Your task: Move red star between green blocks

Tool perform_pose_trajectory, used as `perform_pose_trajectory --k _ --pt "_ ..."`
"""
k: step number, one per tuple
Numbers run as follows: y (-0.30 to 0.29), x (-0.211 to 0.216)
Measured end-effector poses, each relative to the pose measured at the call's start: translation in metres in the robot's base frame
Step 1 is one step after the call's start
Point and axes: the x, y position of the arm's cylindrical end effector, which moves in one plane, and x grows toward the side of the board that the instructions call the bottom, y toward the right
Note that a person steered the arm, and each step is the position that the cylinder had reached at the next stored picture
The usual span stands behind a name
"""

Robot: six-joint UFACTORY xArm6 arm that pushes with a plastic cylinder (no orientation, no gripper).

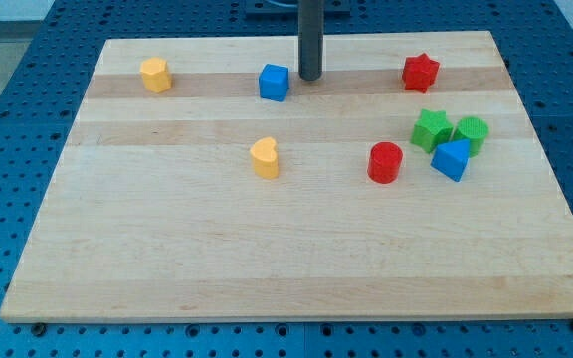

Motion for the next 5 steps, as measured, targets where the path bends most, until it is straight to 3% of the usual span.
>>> perform_pose_trajectory --k 1,2,3,4,5 --pt "0.002 -0.002" --pt "0.037 -0.016" --pt "0.112 -0.01" --pt "0.107 -0.035" --pt "0.144 -0.021"
